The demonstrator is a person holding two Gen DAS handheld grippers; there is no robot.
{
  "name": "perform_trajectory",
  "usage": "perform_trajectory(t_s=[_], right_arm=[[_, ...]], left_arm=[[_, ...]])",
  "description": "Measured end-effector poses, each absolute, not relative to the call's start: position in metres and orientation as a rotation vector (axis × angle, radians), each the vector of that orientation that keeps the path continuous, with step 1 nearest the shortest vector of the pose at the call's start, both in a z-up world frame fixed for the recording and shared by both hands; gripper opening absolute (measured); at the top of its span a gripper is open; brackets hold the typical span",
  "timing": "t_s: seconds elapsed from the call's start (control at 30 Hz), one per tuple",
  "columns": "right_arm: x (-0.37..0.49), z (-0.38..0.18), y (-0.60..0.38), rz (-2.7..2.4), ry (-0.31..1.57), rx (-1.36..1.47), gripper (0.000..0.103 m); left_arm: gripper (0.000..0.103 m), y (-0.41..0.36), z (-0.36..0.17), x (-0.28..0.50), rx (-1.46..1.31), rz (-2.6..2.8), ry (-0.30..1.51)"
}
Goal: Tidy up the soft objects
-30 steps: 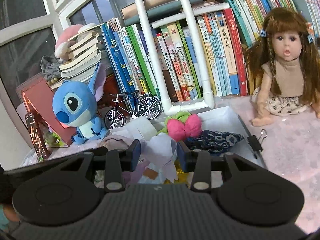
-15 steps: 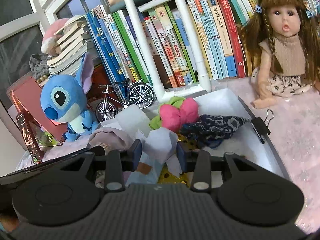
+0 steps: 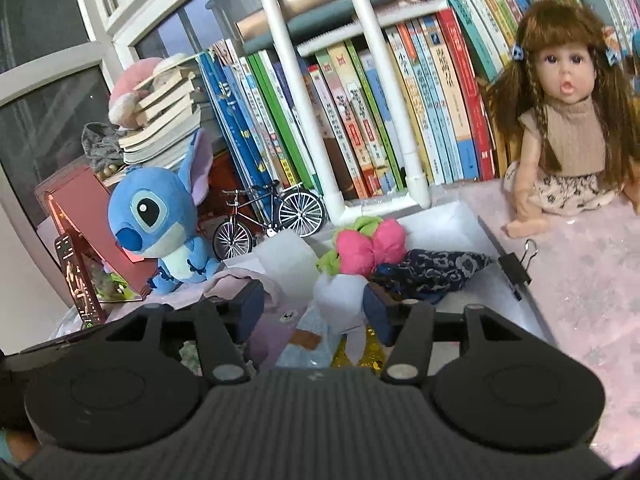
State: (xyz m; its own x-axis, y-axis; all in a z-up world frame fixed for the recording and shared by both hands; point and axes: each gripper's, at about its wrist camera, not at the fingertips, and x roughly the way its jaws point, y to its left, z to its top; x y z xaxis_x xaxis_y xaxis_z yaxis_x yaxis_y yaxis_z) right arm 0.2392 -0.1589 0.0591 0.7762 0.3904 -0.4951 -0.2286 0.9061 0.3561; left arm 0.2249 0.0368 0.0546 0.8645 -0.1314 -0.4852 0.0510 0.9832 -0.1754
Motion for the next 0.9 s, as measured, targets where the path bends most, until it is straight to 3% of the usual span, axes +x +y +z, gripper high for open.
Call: perform_trajectory(t_s=[0.1,0.3,0.9], right_arm=[[0.232,0.064,-0.162,0.33,0.575,0.271,0.077],[0.214,0.073,-0.167,0.318,0.542,0.248,0.086],[0.148,0.068,-0.173,0.252,0.498,0.088,0.093]], left_arm=[[0.08,0.039,0.059,0.217,-0.16,-0.099,0.507],[0.084,0.038,0.066,0.199,-0.156,-0.112,0.508],[0.086,0.036,0.048,0.135,-0.144,-0.116,0.562]])
